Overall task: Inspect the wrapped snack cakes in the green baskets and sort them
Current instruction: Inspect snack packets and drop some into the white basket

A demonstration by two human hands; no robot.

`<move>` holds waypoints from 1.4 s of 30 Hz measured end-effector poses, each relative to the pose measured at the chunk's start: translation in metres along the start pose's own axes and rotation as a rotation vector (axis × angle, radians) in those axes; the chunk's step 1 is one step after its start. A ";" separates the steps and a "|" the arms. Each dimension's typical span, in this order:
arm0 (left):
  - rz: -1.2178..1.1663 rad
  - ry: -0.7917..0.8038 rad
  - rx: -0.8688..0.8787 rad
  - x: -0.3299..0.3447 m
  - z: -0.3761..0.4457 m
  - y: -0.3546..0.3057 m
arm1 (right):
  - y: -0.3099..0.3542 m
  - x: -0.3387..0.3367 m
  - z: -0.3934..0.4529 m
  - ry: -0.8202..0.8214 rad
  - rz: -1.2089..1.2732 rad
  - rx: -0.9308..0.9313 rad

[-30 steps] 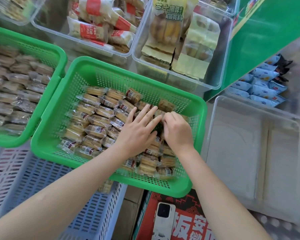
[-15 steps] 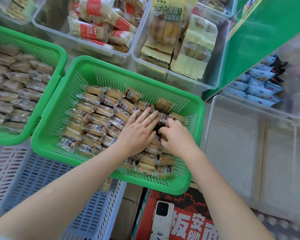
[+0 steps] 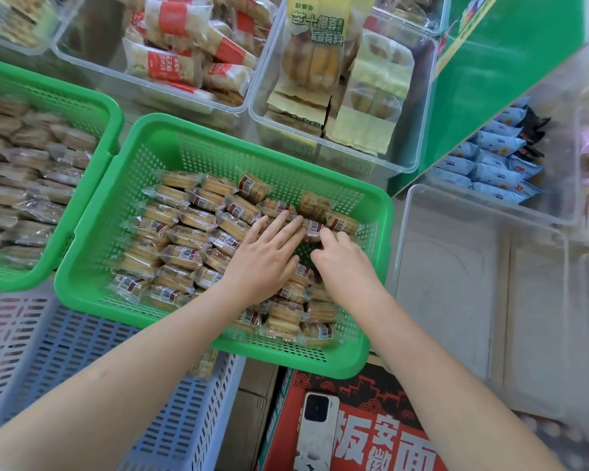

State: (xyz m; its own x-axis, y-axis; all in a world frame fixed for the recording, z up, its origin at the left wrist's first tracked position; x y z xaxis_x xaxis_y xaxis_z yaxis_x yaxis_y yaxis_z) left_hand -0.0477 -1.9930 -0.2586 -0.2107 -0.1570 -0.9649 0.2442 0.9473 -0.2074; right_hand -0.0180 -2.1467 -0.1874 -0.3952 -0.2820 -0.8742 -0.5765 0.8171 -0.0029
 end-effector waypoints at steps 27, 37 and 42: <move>-0.023 0.049 0.018 0.001 0.000 0.001 | -0.010 -0.018 0.067 -0.213 0.232 0.378; 0.003 0.085 0.002 -0.005 -0.001 0.000 | -0.041 -0.034 0.035 -0.459 0.756 0.375; -0.129 0.150 -0.006 -0.037 -0.002 -0.009 | -0.034 -0.033 -0.024 -0.656 1.306 0.483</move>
State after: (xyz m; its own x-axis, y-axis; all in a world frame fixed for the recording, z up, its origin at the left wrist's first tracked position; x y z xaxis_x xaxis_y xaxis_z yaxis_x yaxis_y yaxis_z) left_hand -0.0442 -1.9950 -0.2205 -0.3788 -0.2346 -0.8952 0.2007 0.9235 -0.3270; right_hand -0.0024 -2.1771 -0.1467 0.0249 0.8951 -0.4451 0.2405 0.4268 0.8718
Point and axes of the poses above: each hand's wrist, its own z-axis towards the middle knuckle, its own x-axis out of the palm, y = z × x, the point moved 1 cm from there along z, towards the middle knuckle, and after that the axes turned 3 degrees about -x, right-handed, at the moved point
